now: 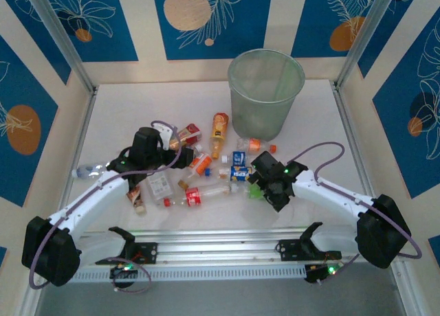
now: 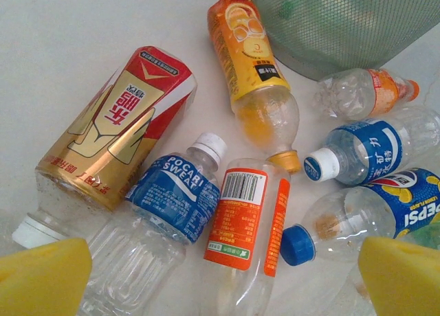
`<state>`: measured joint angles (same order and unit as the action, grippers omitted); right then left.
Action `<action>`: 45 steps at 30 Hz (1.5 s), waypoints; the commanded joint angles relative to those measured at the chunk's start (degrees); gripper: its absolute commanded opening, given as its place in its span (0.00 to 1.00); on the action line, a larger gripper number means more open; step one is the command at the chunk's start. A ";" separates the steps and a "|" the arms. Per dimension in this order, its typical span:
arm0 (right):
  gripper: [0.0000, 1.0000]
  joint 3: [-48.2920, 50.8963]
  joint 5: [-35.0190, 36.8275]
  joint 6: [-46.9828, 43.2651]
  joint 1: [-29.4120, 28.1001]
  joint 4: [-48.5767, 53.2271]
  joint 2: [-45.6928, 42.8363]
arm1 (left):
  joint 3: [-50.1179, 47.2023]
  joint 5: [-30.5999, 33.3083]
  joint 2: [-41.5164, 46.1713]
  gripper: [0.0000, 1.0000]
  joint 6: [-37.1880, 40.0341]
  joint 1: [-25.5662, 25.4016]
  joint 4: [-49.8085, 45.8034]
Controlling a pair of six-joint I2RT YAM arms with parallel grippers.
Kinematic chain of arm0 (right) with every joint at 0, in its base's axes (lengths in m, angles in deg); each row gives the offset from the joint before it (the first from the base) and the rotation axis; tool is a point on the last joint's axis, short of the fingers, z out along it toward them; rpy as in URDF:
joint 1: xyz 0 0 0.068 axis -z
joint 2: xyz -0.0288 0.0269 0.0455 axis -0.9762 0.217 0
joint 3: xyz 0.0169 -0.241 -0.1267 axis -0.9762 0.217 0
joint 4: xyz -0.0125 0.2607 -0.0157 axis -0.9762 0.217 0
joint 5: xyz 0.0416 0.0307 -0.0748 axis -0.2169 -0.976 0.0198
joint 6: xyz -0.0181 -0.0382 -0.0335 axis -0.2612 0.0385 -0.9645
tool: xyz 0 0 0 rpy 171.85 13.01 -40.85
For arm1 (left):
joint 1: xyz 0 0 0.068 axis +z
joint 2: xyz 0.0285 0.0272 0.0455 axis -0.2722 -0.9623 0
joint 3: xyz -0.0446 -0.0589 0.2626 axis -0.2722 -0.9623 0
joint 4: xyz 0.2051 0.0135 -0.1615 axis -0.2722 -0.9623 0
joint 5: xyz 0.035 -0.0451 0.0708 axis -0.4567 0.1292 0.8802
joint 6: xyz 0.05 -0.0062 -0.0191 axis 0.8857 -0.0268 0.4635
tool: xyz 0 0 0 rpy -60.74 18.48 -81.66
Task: Put the plastic bottles in the bin
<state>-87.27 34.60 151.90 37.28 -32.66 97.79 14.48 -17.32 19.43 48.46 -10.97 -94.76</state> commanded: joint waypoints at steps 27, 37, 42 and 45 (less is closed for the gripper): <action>0.95 2.64 9.43 8.73 -1.12 -1.43 5.04 | -0.23 2.77 -0.09 1.00 1.21 -0.34 0.89; 0.95 1.16 10.72 9.58 -0.42 -3.41 9.91 | 0.06 3.51 -0.21 1.00 1.39 -0.35 0.89; 0.87 0.84 11.84 11.11 -0.27 -1.79 10.23 | 0.33 3.91 -0.31 1.00 1.56 -0.37 0.45; 0.79 0.52 12.91 11.45 -0.23 -0.30 9.12 | 0.47 4.01 -0.39 1.00 1.59 -0.39 0.53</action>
<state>-85.39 44.20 161.00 36.78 -36.36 107.87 14.46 -14.19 19.43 49.07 -10.97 -94.78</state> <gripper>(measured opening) 0.803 0.994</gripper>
